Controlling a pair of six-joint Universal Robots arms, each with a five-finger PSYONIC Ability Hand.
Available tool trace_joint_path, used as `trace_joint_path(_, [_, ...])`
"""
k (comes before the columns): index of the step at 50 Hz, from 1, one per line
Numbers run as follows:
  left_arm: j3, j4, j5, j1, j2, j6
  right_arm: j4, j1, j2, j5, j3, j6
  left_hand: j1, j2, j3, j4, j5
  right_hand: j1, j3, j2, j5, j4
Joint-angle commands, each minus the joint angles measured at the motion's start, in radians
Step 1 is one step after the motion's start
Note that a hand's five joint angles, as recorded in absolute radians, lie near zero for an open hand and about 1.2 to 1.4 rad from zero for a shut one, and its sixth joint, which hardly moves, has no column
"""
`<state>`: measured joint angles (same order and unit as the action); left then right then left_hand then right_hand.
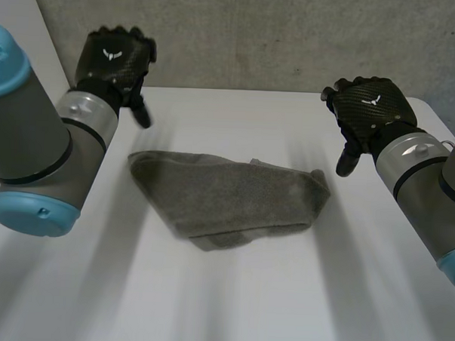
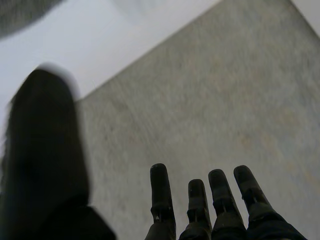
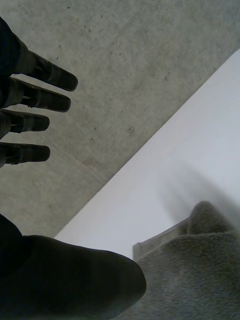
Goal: Fold the towel.
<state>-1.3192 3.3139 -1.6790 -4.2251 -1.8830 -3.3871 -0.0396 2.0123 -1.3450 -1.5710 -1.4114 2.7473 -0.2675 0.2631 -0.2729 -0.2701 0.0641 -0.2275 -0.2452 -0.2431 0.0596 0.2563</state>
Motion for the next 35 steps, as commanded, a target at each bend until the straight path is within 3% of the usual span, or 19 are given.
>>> trace_joint_path(1, [0.0, -0.028, -0.001, 0.037, 0.068, 0.009, -0.002, -0.001, -0.017, -0.003, 0.014, 0.152, 0.077, -0.073, 0.083, 0.08, -0.049, 0.053, 0.071, 0.069, -0.06, -0.082])
trace_joint_path(6, [0.008, -0.086, -0.001, 0.034, 0.096, 0.077, -0.003, -0.017, -0.057, -0.003, 0.019, 0.244, 0.075, -0.07, 0.08, 0.077, -0.046, 0.053, 0.071, 0.069, -0.06, -0.082])
trace_joint_path(8, [0.02, -0.134, 0.002, 0.027, 0.108, 0.155, -0.005, -0.043, -0.094, -0.006, 0.02, 0.278, 0.072, -0.067, 0.077, 0.074, -0.043, 0.053, 0.071, 0.069, -0.06, -0.082])
trace_joint_path(19, [0.132, -0.385, 0.005, -0.062, 0.105, 0.307, -0.023, -0.064, -0.172, -0.017, 0.038, 0.287, 0.072, -0.067, 0.077, 0.074, -0.043, 0.053, 0.071, 0.069, -0.06, -0.082])
trace_joint_path(35, [0.138, -0.419, 0.01, -0.095, 0.107, 0.345, -0.06, -0.067, -0.168, -0.017, 0.046, 0.29, 0.075, -0.07, 0.08, 0.077, -0.046, 0.053, 0.071, 0.069, -0.06, -0.082])
